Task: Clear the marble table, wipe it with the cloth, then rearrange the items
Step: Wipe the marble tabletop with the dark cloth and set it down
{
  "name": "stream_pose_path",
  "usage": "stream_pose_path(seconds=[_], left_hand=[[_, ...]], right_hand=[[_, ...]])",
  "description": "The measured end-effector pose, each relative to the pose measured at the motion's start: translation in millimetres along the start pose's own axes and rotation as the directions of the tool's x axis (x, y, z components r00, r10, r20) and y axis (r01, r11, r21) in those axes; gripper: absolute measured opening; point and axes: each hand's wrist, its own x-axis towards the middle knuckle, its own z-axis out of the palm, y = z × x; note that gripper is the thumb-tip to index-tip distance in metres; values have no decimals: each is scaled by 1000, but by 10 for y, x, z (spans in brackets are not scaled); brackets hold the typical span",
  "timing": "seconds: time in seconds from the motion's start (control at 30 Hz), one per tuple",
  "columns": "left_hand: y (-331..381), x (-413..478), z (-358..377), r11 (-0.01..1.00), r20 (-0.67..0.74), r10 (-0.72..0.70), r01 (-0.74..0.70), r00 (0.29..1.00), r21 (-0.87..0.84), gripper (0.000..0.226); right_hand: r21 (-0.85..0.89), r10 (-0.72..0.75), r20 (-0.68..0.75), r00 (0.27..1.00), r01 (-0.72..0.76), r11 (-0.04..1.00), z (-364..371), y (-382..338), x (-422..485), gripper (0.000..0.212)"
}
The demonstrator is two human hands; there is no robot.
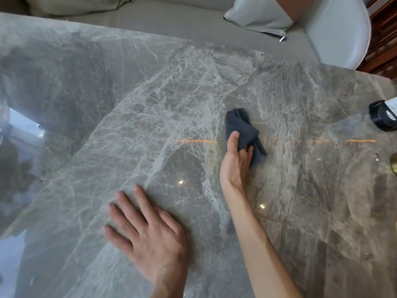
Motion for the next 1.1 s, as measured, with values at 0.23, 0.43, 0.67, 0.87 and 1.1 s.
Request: stream_pose_path(seconds=[0.23, 0.43, 0.67, 0.87, 1.1], left_hand=[[-17, 5, -2, 1000, 14, -2, 2, 1000, 10, 66], [-7, -13, -8, 1000, 17, 0, -1, 1000, 30, 66], [4, -28, -3, 999, 6, -11, 11, 1000, 45, 65], [2, -14, 18, 999, -1, -17, 17, 1000, 31, 64], [16, -24, -2, 1000, -3, -15, 15, 1000, 22, 65]], right_hand=[[-1, -176, 485, 857, 202, 979, -214, -244, 148, 34], [-167, -91, 768, 634, 336, 927, -635, -350, 469, 34], [-188, -45, 794, 606, 316, 930, -989, -286, 490, 19], [-156, -98, 617, 781, 243, 957, -1299, 244, 103, 47], [101, 91, -33, 995, -87, 991, -752, 377, -678, 44]])
